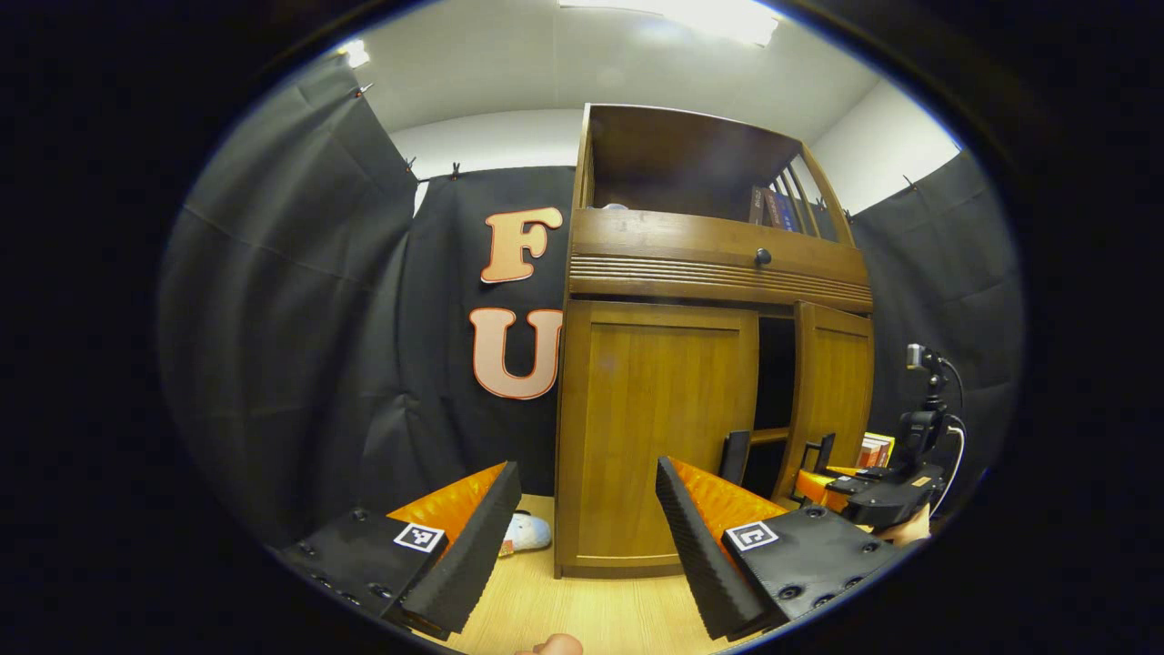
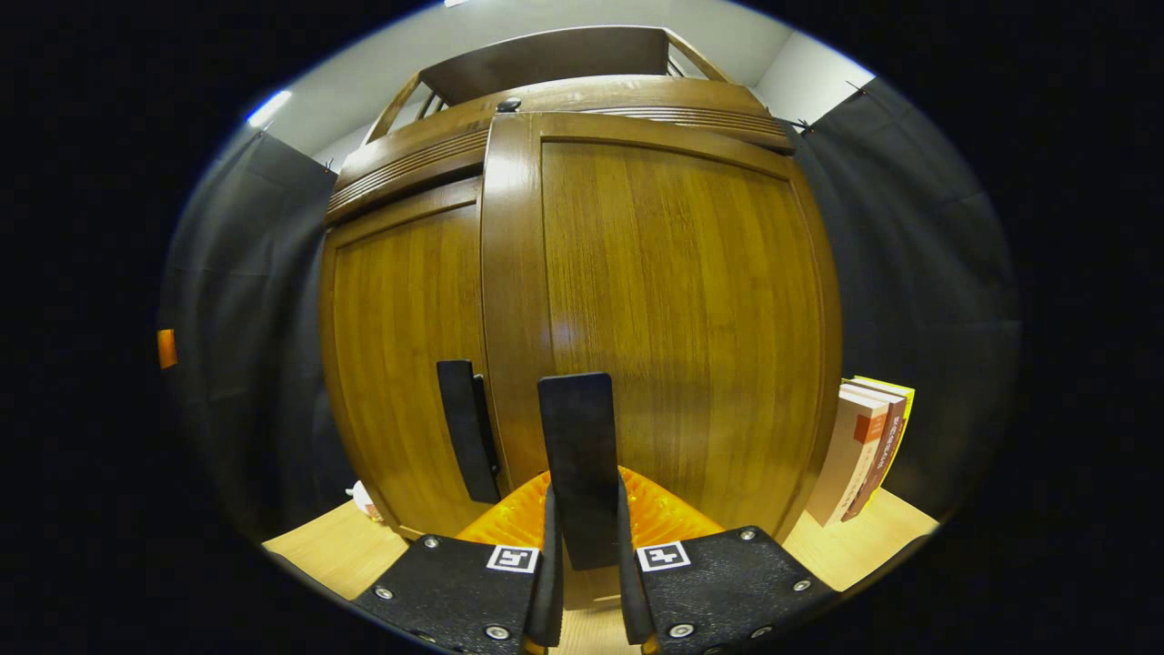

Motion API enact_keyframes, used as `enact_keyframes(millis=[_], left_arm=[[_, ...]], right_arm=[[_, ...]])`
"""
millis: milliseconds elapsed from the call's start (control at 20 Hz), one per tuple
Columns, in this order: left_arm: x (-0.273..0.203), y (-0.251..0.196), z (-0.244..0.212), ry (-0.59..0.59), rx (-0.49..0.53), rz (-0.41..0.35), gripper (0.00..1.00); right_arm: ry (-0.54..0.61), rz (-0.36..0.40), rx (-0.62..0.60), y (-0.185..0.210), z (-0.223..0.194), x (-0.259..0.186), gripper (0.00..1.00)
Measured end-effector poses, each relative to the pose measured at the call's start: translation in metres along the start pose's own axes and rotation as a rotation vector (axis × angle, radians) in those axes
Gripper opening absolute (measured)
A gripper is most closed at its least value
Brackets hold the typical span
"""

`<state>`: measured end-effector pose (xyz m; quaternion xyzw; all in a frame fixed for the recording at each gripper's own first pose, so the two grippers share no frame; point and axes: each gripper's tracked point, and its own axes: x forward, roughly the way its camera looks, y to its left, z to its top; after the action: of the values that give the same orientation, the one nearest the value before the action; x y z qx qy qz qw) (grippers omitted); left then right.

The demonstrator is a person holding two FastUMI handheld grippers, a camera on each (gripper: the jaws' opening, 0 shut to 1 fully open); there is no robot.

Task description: Open the right door of the double-door shoe cabinet with the right hand, and open the left door with the left hand.

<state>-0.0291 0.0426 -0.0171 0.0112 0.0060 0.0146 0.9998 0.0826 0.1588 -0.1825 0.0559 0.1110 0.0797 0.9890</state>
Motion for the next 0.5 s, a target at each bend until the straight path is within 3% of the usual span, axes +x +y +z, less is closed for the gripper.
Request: enact_keyframes(millis=[350, 450, 500], left_arm=[[-0.026, -0.011, 0.014, -0.027, 0.026, 0.011, 0.99], [-0.03, -0.016, 0.016, -0.031, 0.033, 0.005, 0.99], [-0.031, -0.019, 0.015, -0.028, 0.033, 0.0, 0.99]], right_arm=[[0.004, 0.001, 0.0, -0.017, 0.007, -0.047, 0.25], [0.004, -0.003, -0.003, -0.021, 0.008, -0.055, 0.17], [0.004, -0.006, -0.004, -0.023, 0.009, -0.058, 0.22]])
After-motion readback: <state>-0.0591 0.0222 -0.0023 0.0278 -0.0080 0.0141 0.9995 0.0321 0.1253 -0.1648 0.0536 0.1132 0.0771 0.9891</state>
